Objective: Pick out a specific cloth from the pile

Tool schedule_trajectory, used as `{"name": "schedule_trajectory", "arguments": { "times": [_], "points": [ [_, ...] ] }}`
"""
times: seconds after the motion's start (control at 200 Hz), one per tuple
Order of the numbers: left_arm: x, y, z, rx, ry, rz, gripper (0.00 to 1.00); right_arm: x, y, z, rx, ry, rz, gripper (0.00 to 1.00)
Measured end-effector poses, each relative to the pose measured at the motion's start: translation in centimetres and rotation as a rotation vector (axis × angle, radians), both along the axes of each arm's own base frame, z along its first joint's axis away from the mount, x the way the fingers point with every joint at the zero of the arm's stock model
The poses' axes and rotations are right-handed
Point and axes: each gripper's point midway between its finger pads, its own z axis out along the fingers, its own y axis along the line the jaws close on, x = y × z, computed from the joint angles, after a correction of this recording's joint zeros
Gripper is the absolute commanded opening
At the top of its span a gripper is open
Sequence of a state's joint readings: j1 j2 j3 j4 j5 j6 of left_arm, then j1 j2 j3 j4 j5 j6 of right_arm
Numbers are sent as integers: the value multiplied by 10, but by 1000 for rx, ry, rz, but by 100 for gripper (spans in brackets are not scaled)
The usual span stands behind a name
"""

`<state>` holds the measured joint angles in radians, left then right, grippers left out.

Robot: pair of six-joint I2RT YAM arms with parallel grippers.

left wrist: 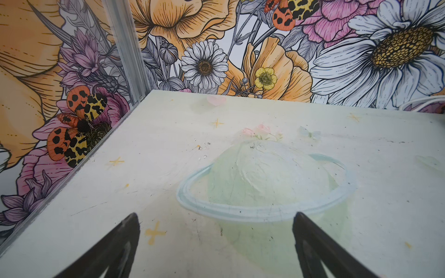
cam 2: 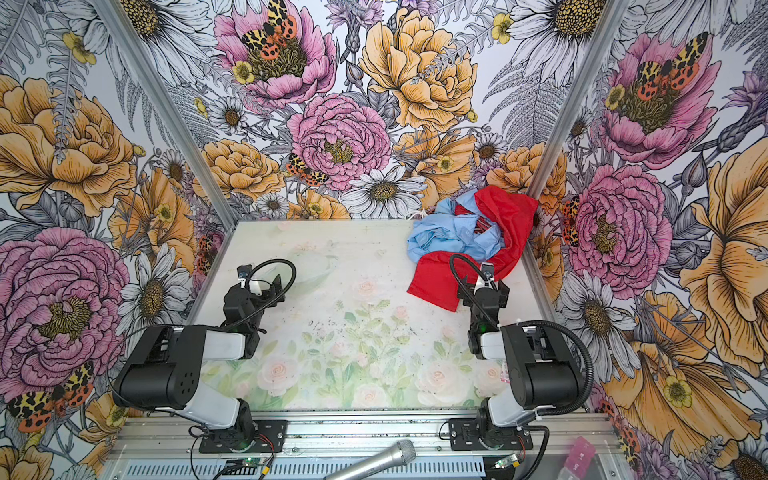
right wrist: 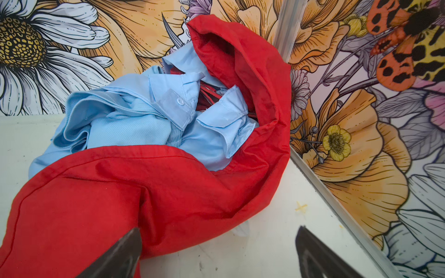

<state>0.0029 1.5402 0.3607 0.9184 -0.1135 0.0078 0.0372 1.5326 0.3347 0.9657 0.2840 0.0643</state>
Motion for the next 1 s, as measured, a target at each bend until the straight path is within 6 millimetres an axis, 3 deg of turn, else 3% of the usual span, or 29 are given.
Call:
{"name": "schedule_trajectory", "arguments": {
  "times": [0.1,0.165,0.24,0.38,0.485,0.575,0.666,0.736,0.806,1.001],
  "points": [
    [-8,-7,11,23,-24,5,99,-21,9,-1,-29,-16,10,99],
    [-18,-25,33,82,-70,-12,99,-34,19,12,-57,-31,13,100],
    [-28,-71,69,131,-159,-101,99,-38,27,53,-45,-100,11,99],
    [-37,-160,135,159,-216,-281,99,-20,24,158,24,-205,-37,99],
    [-35,-219,199,158,-213,-403,99,2,24,201,73,-164,-27,99],
    [-37,-263,248,151,-188,-521,99,26,24,203,149,-77,13,99],
    [-50,-299,278,166,-153,-647,99,49,21,182,221,42,32,93],
    [-66,-314,276,214,-116,-737,99,67,17,159,270,139,28,86],
    [-81,-323,260,282,-80,-821,99,86,19,137,329,217,42,78],
    [-102,-311,163,457,4,-918,99,136,35,84,447,358,111,75]
  ]
}}
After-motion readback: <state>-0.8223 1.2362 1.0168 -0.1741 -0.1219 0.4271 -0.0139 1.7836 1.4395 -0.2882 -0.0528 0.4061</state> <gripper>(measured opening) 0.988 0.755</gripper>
